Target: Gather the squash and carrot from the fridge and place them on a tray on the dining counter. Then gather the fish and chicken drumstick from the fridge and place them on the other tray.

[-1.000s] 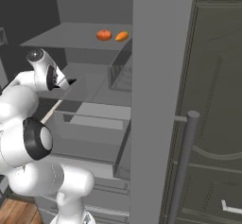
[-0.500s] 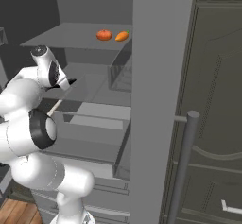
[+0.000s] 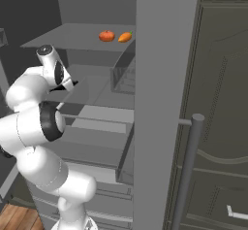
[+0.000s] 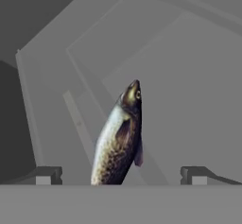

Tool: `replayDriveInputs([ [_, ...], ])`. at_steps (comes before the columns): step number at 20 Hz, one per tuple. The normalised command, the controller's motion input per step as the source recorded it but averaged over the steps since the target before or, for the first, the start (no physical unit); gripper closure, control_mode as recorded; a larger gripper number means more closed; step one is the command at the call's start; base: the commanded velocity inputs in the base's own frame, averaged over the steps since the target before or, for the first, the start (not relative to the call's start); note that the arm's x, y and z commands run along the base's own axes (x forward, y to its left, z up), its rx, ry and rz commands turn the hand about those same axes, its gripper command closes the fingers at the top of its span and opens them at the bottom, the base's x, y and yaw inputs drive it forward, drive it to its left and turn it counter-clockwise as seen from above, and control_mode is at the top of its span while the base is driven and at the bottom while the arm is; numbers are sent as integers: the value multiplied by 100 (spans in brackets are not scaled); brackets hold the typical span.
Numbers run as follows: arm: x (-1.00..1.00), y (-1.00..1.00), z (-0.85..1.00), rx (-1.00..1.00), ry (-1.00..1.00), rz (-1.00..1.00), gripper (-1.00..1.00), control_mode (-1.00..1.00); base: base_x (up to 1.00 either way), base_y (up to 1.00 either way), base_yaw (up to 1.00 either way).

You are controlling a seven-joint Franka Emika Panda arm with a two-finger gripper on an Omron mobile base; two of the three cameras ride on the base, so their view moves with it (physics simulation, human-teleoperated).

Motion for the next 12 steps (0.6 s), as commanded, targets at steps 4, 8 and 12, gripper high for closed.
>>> replayDriveInputs([
  [4,36,7,-11,0,2,-1,-100,-100,0,0,0],
  [8,43,8,-10,0,1,-1,-100,-100,0,0,0],
  [12,44,10,-7,0,1,-1,-100,-100,0,0,0],
])
